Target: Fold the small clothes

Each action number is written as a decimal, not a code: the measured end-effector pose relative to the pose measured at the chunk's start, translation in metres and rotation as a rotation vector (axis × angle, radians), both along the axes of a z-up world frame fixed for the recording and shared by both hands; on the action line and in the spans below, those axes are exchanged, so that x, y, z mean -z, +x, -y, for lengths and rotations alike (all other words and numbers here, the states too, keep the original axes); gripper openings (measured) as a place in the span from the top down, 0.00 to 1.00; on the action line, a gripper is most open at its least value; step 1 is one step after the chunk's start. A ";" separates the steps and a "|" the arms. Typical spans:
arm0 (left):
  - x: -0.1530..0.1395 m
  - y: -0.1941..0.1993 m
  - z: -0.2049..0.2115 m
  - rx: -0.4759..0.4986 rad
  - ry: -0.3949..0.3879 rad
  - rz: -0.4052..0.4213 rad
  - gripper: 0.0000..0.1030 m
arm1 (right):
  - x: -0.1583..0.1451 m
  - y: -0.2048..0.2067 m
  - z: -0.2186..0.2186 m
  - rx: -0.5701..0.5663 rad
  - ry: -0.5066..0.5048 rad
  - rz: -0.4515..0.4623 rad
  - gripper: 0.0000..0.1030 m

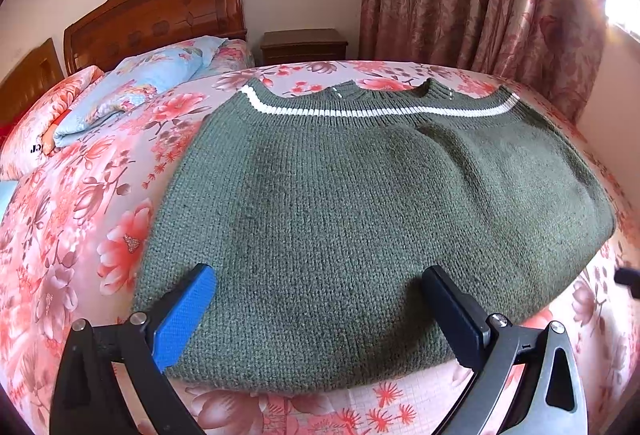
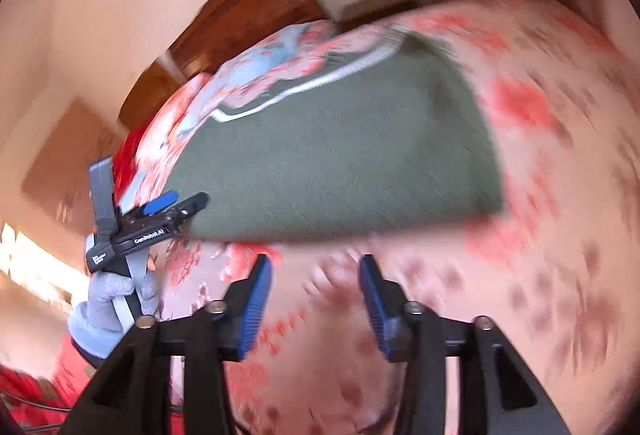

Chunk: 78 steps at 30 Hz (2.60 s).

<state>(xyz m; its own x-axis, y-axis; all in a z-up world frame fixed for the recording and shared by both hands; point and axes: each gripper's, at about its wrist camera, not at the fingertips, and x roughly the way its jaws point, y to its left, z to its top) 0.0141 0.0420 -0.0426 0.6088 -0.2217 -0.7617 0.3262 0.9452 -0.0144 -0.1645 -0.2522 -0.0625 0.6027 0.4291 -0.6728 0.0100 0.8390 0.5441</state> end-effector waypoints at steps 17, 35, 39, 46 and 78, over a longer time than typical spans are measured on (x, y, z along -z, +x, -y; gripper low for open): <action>0.003 0.000 0.001 0.000 -0.025 -0.021 0.00 | 0.023 0.063 0.021 0.196 0.270 -0.025 0.35; -0.011 -0.022 0.033 0.066 -0.045 -0.055 0.00 | 0.009 0.051 0.044 0.307 0.173 0.093 0.74; -0.022 -0.034 0.062 0.136 -0.067 -0.024 0.00 | 0.001 0.028 0.056 0.339 0.149 0.097 0.74; 0.003 -0.053 0.120 0.261 0.112 -0.051 0.00 | -0.008 0.019 0.062 0.374 0.150 0.107 0.74; -0.010 0.050 -0.056 0.100 -0.929 -0.513 0.00 | -0.028 0.051 -0.231 -0.265 -1.089 0.549 0.74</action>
